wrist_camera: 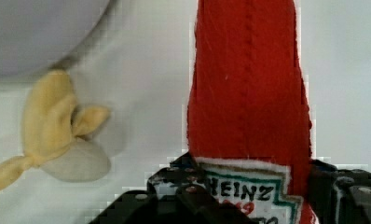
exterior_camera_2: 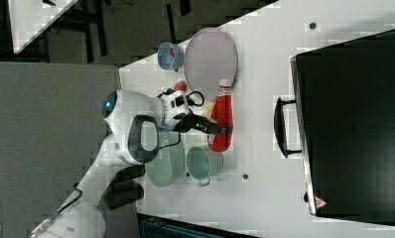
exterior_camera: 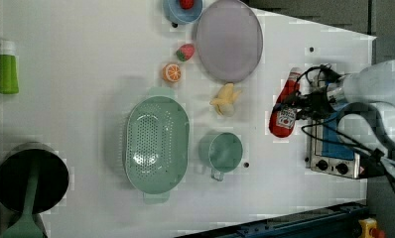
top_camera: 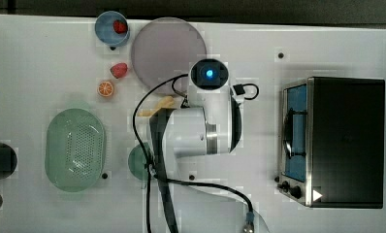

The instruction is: Pick ketchup from strainer and place it on the table

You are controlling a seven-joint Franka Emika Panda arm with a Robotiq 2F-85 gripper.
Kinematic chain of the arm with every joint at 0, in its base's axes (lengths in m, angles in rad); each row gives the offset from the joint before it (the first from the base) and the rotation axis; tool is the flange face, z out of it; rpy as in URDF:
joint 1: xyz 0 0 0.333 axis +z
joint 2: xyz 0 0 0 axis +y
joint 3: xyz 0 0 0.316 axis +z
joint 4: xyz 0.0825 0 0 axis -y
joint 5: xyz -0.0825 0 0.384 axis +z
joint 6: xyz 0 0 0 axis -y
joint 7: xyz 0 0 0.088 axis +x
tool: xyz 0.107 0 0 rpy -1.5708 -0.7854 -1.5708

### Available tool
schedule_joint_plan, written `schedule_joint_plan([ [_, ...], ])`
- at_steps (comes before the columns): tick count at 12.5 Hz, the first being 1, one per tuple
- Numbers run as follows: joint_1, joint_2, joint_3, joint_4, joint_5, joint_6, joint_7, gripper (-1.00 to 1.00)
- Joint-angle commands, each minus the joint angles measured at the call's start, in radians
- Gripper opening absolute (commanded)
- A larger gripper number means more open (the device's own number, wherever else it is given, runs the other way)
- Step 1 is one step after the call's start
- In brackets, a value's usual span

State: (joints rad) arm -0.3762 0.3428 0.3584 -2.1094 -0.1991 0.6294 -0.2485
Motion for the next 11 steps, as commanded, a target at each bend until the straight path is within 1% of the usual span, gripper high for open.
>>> schedule_joint_plan([
  [1, -0.011, 0.049, -0.02, -0.025, 0.011, 0.105, -0.046, 0.19],
  [2, -0.011, 0.066, -0.026, -0.035, 0.011, 0.15, -0.046, 0.19],
  [3, -0.011, 0.082, -0.032, -0.044, 0.01, 0.187, -0.046, 0.27],
  [6, -0.011, 0.1, -0.046, -0.059, 0.005, 0.248, -0.046, 0.9],
  [7, -0.011, 0.088, -0.046, -0.056, 0.001, 0.237, -0.048, 1.0],
  [9, -0.011, 0.024, -0.038, -0.033, 0.003, 0.206, -0.046, 1.0],
  [11, -0.01, -0.063, -0.023, 0.024, 0.01, 0.135, -0.036, 1.0],
])
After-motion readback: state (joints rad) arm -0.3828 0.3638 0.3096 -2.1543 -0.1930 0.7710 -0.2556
